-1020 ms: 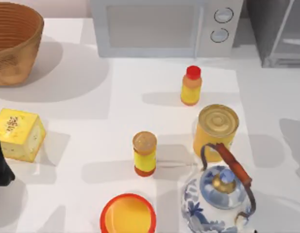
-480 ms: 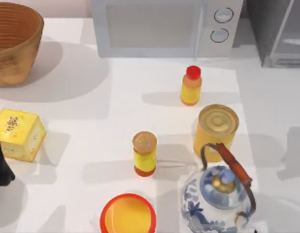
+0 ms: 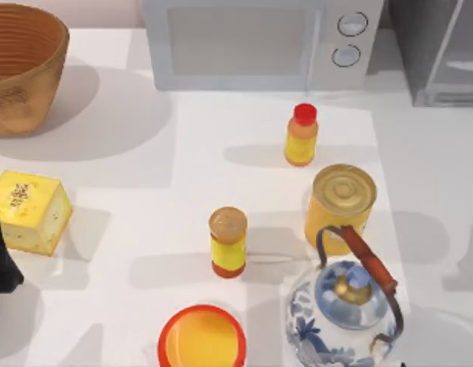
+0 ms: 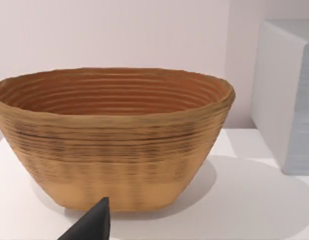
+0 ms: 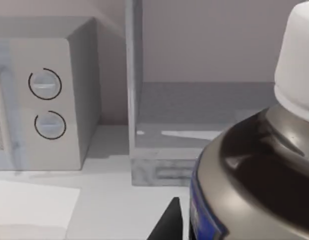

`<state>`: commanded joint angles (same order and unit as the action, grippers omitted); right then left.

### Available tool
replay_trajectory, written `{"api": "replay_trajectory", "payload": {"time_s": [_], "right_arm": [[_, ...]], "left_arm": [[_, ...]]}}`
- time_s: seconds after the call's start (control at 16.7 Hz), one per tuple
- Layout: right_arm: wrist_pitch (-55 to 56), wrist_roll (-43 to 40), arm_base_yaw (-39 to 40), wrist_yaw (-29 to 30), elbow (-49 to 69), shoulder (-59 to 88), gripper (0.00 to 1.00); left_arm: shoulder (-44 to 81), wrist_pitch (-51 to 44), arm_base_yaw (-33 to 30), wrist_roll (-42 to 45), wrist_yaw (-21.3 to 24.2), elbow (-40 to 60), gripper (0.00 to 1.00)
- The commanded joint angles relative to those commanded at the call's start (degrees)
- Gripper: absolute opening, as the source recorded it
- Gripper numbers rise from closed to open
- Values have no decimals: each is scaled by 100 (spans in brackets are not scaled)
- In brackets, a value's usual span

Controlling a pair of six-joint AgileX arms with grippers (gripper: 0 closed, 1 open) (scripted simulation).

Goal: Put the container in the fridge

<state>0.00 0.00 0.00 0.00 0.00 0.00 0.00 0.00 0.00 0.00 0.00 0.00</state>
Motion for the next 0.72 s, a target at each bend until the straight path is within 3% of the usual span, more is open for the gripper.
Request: {"api": "replay_trajectory", "payload": {"time_s": [0.42, 0.72], "right_arm": [[112, 2, -45, -41, 101, 203, 1], [1018, 15, -261, -249, 890, 1704, 1]], "left_arm": [[0, 0, 0, 0, 0, 0, 100], [0, 0, 0, 0, 0, 0, 100]]}}
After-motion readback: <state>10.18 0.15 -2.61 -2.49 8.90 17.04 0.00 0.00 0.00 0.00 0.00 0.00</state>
